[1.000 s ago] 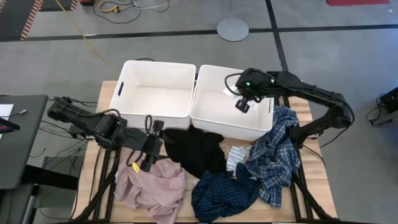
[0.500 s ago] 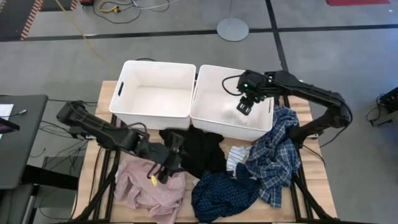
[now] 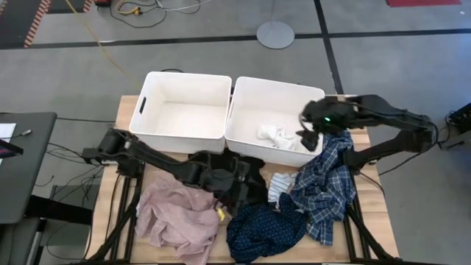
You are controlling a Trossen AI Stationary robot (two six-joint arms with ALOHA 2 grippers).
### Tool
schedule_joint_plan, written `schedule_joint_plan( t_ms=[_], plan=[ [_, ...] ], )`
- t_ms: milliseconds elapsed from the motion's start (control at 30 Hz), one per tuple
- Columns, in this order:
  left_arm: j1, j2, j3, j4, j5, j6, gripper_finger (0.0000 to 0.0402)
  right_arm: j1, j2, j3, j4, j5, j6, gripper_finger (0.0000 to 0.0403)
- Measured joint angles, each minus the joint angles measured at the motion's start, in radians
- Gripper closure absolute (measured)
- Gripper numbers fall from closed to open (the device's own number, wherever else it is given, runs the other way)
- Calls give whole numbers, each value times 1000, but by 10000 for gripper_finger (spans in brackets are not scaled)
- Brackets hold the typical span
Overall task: Sort clothes
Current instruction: Put the left white patterned sock into the right white laundry bin
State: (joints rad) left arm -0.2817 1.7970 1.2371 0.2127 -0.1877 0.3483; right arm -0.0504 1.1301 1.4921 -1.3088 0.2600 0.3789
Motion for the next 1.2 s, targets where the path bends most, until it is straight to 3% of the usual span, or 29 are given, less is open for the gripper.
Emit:
schedule_joint_plan(
  t_ms=[233, 567, 667, 1067, 1200],
  plan=[
    [69, 143, 20, 105, 87, -49, 154, 212, -69, 0, 59, 12, 33, 121],
    [108, 362, 198, 97, 145, -46, 154, 469, -62, 0, 129, 173, 33, 121],
    [120, 418, 267, 41, 186, -52, 156, 524, -62, 0, 160, 200, 33, 121],
    [151, 591, 534, -310, 185, -52, 187, 644, -62, 0, 188, 294, 33, 121],
    [151, 591, 541, -331, 186, -50, 229, 658, -62, 0, 188, 303, 33, 121]
  ],
)
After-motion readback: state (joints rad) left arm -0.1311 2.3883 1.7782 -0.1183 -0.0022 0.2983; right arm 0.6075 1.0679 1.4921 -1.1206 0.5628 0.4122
